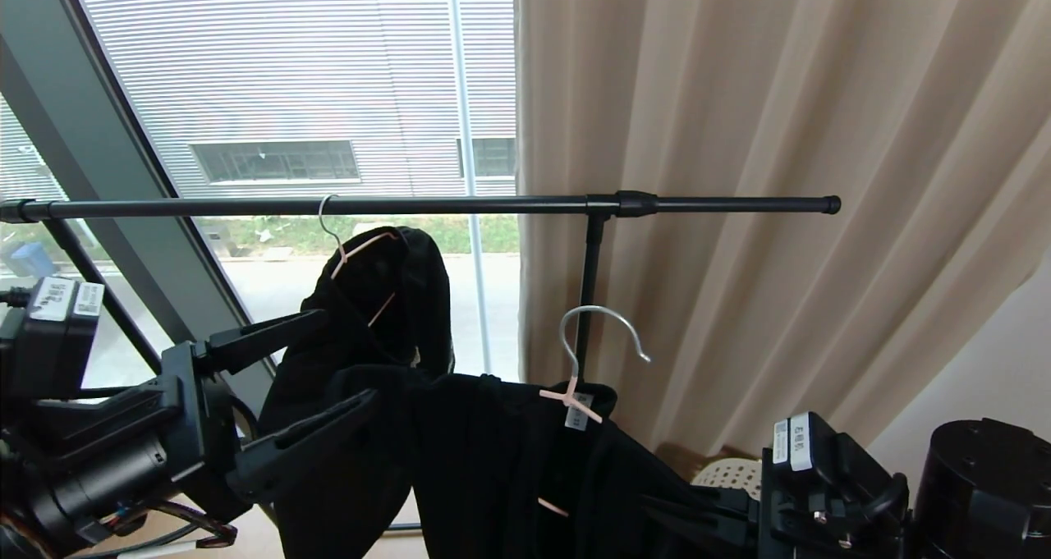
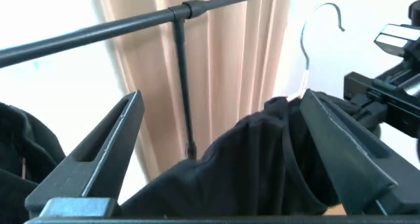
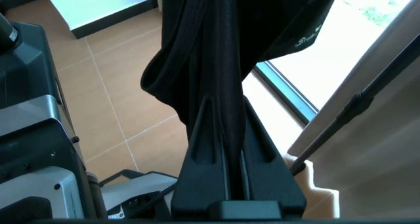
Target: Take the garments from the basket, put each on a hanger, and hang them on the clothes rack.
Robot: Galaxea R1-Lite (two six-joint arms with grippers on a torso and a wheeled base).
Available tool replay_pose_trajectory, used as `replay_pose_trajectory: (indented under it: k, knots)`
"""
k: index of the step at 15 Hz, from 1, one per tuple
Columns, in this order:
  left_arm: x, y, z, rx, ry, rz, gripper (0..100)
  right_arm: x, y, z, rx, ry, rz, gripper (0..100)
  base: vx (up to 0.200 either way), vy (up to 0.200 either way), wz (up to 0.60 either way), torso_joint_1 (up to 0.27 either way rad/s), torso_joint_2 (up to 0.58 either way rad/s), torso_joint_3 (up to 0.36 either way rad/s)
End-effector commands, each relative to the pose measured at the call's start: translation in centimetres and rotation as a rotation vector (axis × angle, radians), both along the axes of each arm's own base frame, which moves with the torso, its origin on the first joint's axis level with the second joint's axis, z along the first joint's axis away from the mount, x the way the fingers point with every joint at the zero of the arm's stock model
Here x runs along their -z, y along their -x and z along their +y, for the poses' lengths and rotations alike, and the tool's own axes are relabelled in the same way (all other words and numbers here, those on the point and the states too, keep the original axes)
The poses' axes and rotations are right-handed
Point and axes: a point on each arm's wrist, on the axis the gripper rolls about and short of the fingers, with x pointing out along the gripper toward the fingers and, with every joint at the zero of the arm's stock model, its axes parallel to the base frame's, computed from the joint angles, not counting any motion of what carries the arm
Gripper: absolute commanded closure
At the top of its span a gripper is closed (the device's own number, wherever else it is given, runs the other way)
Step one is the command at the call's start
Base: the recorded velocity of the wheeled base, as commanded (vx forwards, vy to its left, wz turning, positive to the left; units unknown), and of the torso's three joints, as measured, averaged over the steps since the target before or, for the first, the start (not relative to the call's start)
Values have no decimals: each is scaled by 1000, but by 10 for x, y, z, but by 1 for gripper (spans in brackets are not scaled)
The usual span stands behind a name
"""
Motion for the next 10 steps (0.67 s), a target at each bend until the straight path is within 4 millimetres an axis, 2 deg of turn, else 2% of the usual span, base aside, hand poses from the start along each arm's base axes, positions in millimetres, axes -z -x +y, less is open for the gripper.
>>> replay_pose_trajectory:
  k: [1,2,6,10]
  knots:
    - [-22,8,30,9,12,-19,0,-17,-4,-13,-20,-62,-48,100,0,0,0,0,0,0]
    - [-23,10,38,44,6,4,0,-21,-11,-19,-15,-73,-52,100,0,0,0,0,0,0]
    - [-24,8,57,94,-9,34,0,-50,-27,-24,-48,-58,-96,100,0,0,0,0,0,0]
    - [-18,5,59,110,-5,72,0,-73,-15,-34,-112,-13,-49,100,0,0,0,0,0,0]
